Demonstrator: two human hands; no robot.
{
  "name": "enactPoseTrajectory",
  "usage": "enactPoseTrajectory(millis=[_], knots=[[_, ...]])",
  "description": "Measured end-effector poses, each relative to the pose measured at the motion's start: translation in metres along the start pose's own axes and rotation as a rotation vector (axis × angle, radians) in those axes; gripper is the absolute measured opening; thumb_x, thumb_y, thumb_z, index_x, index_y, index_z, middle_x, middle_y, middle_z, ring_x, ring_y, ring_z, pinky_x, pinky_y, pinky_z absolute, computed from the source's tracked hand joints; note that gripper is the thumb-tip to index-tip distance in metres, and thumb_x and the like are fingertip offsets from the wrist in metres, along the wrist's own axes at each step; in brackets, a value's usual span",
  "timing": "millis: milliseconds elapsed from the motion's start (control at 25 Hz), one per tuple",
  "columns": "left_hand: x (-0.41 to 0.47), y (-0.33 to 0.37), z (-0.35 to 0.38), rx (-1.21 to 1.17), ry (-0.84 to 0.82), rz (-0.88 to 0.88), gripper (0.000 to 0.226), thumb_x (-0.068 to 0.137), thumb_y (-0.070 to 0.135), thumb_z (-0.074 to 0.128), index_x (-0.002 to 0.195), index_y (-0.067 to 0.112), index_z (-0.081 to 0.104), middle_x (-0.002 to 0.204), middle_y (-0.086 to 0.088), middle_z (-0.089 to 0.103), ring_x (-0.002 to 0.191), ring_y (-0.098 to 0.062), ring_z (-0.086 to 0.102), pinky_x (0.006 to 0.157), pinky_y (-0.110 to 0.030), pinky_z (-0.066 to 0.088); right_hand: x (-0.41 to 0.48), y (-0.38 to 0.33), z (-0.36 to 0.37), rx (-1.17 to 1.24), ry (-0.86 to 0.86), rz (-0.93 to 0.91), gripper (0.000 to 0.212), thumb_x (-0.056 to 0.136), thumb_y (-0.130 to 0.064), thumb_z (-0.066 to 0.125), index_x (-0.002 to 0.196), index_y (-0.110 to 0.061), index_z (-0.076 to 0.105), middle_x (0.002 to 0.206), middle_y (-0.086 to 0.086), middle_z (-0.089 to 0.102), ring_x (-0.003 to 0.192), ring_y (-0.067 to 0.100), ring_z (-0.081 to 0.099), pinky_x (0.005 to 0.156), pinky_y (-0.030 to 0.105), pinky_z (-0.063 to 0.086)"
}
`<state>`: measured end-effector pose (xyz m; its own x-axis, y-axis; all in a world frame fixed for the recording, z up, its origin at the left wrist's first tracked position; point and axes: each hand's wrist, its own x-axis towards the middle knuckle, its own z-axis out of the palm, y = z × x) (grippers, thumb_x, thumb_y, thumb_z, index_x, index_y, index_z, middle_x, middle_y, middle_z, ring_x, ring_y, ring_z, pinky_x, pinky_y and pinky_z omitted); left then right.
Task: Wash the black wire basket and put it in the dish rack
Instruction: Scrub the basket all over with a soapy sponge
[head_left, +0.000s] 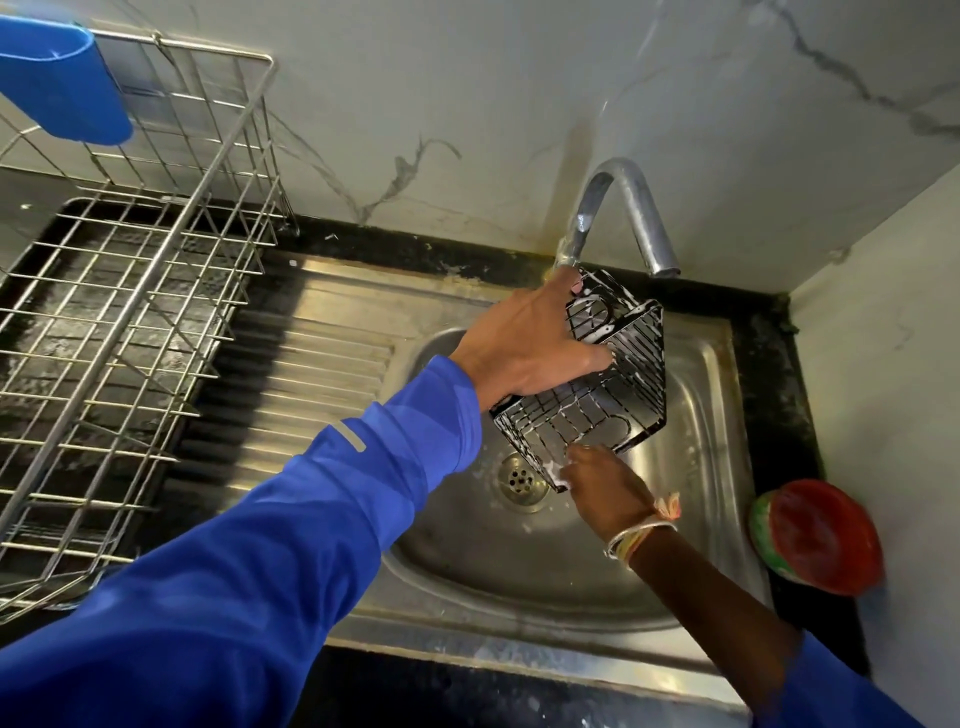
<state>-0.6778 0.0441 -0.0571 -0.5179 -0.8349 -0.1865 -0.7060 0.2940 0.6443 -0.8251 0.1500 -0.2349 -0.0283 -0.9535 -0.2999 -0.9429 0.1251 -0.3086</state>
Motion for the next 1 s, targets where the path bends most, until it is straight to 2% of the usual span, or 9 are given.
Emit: enactPoseTrajectory(millis=[160,280,400,520,640,720,800,880,1000], knots=[[-0.006,-0.006,0.008,-0.174,-0.015,-0.055,0.085,0.087,0.042,0.07,0.156,0.021,0.025,0.121,-0.001,0.058,0.096,-0.019,0.067,0.084,-0.032,0.046,0.014,-0.006,-0.013,0.096,0.16,0.178,0.027,0.092,-0.002,0.049,0.111,-0.006,0.068,0.114,0.013,0.065,0.1,0.022,0.064,0.08,0.027,0.052],[-0.017,-0.022,0.014,-0.261,0.03,-0.104,0.075,0.087,0.035,0.071,0.15,0.022,0.033,0.131,0.002,0.059,0.1,-0.014,0.065,0.082,-0.022,0.041,0.019,-0.018,-0.027,0.81,0.28,0.37,0.013,0.078,0.008,0.065,0.083,0.0,0.075,0.084,0.012,0.074,0.068,0.004,0.068,0.066,0.016,0.054],[-0.033,-0.031,0.02,-0.394,0.061,-0.173,0.066,0.09,0.023,0.068,0.148,0.022,0.035,0.104,0.016,0.057,0.078,0.002,0.056,0.062,-0.012,0.035,0.031,-0.019,-0.034,1.153,0.652,0.501,0.016,0.077,0.003,0.069,0.079,-0.011,0.075,0.073,-0.001,0.073,0.072,0.016,0.071,0.077,0.037,0.06],[-0.039,-0.035,0.029,-0.511,0.103,-0.193,0.066,0.091,0.021,0.067,0.148,0.021,0.035,0.098,0.015,0.056,0.08,-0.001,0.057,0.066,-0.016,0.038,0.031,-0.028,-0.041,0.846,0.632,0.508,0.014,0.088,-0.008,0.061,0.095,-0.01,0.073,0.091,0.003,0.073,0.089,0.023,0.068,0.087,0.034,0.055],[-0.037,-0.043,0.031,-0.539,0.143,-0.2,0.067,0.089,0.023,0.068,0.148,0.023,0.036,0.107,0.022,0.051,0.09,0.001,0.054,0.074,-0.02,0.038,0.018,-0.033,-0.029,0.215,0.02,0.392,0.022,0.092,-0.02,0.055,0.095,-0.007,0.073,0.1,0.013,0.071,0.098,0.027,0.066,0.08,0.026,0.048],[-0.038,-0.05,0.032,-0.598,0.169,-0.221,0.06,0.087,0.019,0.068,0.14,0.027,0.04,0.107,0.027,0.049,0.092,0.005,0.051,0.076,-0.02,0.038,0.014,-0.031,-0.021,0.326,0.089,0.36,0.022,0.09,-0.022,0.06,0.085,-0.005,0.074,0.086,0.013,0.072,0.088,0.027,0.069,0.068,0.018,0.045],[-0.043,-0.056,0.038,-0.634,0.165,-0.228,0.052,0.083,0.02,0.067,0.124,0.039,0.041,0.097,0.027,0.05,0.079,0.006,0.048,0.073,-0.021,0.041,0.021,-0.026,-0.026,0.712,0.436,0.527,0.014,0.087,-0.015,0.065,0.081,-0.005,0.074,0.075,0.009,0.07,0.074,0.024,0.068,0.057,0.011,0.043],[-0.046,-0.06,0.047,-0.688,0.142,-0.242,0.045,0.075,0.029,0.063,0.109,0.051,0.046,0.084,0.014,0.058,0.065,-0.006,0.047,0.071,-0.03,0.048,0.026,-0.016,-0.034,0.721,0.668,0.607,0.011,0.086,-0.017,0.065,0.085,-0.008,0.073,0.081,0.007,0.072,0.073,0.019,0.066,0.059,0.016,0.043],[-0.05,-0.067,0.057,-0.744,0.174,-0.257,0.041,0.072,0.032,0.06,0.105,0.054,0.05,0.077,0.009,0.059,0.064,-0.006,0.049,0.071,-0.034,0.046,0.026,-0.003,-0.024,0.225,0.253,0.391,0.027,0.092,-0.029,0.054,0.093,-0.009,0.074,0.095,0.011,0.072,0.092,0.027,0.068,0.075,0.025,0.049]])
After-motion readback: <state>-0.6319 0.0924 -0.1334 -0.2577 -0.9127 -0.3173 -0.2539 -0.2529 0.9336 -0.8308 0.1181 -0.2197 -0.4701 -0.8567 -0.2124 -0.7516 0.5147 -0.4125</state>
